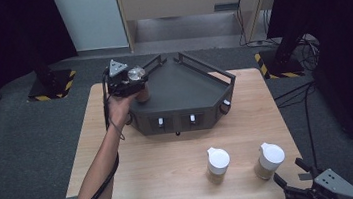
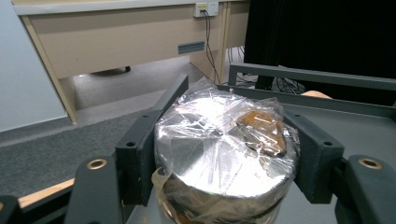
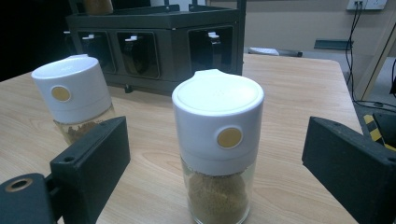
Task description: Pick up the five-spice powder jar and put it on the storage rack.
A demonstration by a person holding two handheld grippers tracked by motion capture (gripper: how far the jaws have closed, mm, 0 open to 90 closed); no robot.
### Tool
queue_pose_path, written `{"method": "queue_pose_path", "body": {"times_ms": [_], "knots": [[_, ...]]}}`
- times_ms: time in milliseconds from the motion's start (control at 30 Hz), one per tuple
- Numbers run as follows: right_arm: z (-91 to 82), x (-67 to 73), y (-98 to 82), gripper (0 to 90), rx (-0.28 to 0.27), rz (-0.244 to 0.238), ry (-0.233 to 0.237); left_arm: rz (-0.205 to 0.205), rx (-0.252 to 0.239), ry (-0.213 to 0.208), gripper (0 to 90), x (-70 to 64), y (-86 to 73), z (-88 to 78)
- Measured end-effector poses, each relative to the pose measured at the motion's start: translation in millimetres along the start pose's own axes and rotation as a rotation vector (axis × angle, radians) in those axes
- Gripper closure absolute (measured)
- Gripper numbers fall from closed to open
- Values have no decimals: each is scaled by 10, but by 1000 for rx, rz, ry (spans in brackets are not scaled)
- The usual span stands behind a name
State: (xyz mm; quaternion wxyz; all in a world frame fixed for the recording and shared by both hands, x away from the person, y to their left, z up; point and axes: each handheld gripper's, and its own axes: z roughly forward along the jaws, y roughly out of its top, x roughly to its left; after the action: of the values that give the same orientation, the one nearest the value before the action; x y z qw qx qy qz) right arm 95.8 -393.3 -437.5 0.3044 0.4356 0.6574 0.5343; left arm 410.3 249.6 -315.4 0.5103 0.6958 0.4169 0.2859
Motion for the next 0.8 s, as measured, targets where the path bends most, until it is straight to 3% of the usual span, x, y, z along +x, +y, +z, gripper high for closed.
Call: {"method": "queue_pose_path", "body": {"times_ms": [467, 800], "knots": [[2, 0, 1, 76, 1, -2, 0, -13, 24, -18, 336, 1, -53, 92], [3, -2, 0, 76, 0, -3, 2, -29, 11, -20, 335, 30, -96, 105]]}}
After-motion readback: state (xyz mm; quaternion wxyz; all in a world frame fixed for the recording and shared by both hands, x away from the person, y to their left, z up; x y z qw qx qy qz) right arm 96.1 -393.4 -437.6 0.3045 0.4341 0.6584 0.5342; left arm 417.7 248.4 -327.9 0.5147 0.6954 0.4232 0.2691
